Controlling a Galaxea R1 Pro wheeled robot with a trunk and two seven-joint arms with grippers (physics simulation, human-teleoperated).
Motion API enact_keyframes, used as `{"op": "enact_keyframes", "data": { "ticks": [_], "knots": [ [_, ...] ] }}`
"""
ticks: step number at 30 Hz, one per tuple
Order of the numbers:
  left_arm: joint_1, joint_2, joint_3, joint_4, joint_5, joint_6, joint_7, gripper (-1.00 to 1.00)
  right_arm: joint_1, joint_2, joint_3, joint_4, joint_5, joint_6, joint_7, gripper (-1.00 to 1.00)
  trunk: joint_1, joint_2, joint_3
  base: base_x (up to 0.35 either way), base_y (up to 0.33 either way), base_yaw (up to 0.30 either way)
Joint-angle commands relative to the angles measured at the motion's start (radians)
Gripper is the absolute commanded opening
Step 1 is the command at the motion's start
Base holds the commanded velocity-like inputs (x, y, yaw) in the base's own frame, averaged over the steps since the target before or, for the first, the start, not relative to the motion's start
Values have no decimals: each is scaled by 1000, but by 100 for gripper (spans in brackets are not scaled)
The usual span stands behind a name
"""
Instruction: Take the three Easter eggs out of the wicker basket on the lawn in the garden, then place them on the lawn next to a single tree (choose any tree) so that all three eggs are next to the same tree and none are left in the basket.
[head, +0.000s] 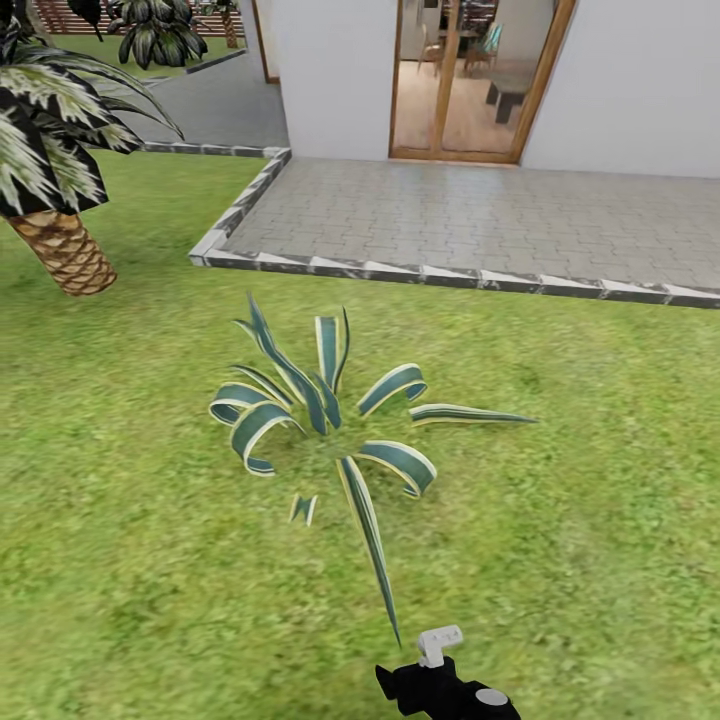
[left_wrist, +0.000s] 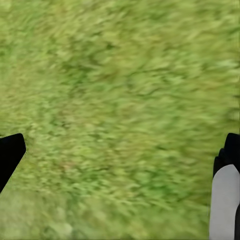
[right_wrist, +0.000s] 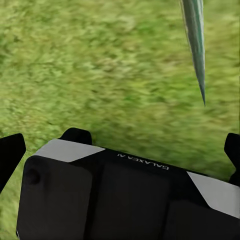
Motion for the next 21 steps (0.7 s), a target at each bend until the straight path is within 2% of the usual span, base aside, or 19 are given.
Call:
{"op": "enact_keyframes", "data": {
  "ticks": [1,21],
  "knots": [
    [-1,0,-2,1,4,-3,2,100,0,0,-1,-2,0,6,3,100,0,-1,-1,0,273,0],
    [-1,0,-2,1,4,-3,2,100,0,0,-1,-1,0,6,3,100,0,-1,-1,0,166,0]
  ]
}}
